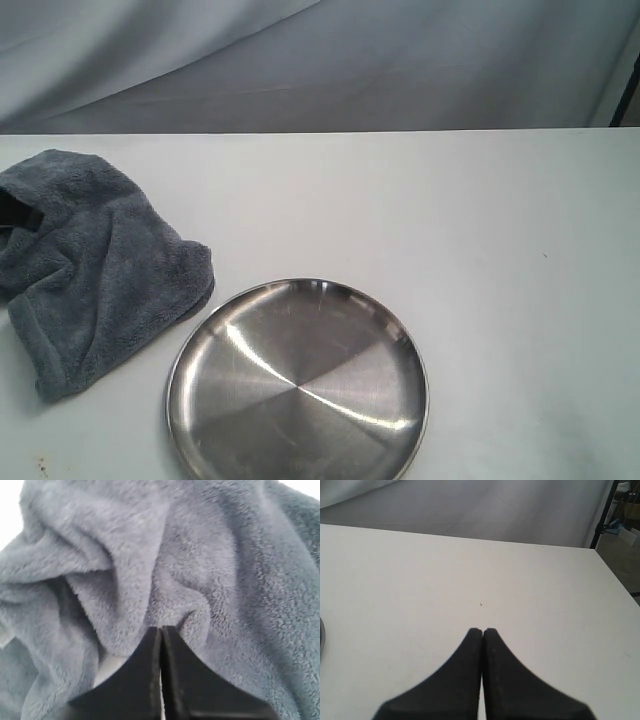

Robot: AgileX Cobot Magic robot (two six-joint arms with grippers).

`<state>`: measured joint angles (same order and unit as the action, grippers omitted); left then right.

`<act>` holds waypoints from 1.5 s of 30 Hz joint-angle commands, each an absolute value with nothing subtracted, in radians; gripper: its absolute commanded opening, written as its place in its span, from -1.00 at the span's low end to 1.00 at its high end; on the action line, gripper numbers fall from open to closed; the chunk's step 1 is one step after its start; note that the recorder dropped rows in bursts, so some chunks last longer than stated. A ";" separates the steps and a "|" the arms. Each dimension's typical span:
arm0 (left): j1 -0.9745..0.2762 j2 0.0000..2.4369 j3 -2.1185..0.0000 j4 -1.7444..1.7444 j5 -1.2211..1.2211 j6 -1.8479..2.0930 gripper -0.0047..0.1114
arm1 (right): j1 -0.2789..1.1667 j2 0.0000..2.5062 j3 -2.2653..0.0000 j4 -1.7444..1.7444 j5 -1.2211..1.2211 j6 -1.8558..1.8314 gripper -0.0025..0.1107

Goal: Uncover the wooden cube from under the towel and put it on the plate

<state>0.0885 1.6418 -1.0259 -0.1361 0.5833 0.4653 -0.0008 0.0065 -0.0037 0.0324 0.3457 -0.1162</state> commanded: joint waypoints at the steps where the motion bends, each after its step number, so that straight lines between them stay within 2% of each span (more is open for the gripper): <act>1: 0.019 1.645 -1.035 -0.153 0.466 0.507 -0.91 | -0.009 0.000 0.000 0.037 0.343 -0.120 -0.96; 6: 0.007 1.645 -1.035 -0.146 0.360 0.507 -0.91 | -0.009 0.000 0.000 0.037 0.343 -0.120 -0.96; 20: 0.007 1.645 -1.035 -0.146 0.363 0.507 -0.91 | -0.009 0.000 0.000 0.037 0.343 -0.120 -0.96; 26: 0.007 1.645 -1.035 -0.146 0.282 0.507 -0.91 | -0.009 0.000 0.000 0.037 0.343 -0.120 -0.96; 29: 0.007 1.645 -1.035 -0.146 0.281 0.509 -0.85 | -0.009 0.000 0.000 0.037 0.343 -0.120 -0.96; 32: 0.007 1.645 -1.035 -0.146 0.283 0.509 -0.60 | -0.009 0.000 0.000 0.037 0.343 -0.120 -0.96; 33: 0.007 1.645 -1.035 -0.146 0.283 0.509 -0.44 | -0.009 0.000 0.000 0.037 0.343 -0.120 -0.96; 35: 0.007 1.645 -1.035 -0.146 0.265 0.509 -0.06 | -0.009 0.000 0.000 0.037 0.343 -0.120 -0.96; 37: 0.007 1.647 -1.035 -0.168 0.226 0.494 0.46 | -0.009 0.000 0.000 0.037 0.343 -0.120 -0.96; 39: 0.007 1.652 -1.035 -0.234 0.187 0.494 0.89 | -0.009 0.000 0.000 0.037 0.343 -0.120 -0.96; 45: 0.007 1.654 -1.035 -0.294 0.167 0.498 0.87 | -0.009 0.000 0.000 0.037 0.343 -0.120 -0.96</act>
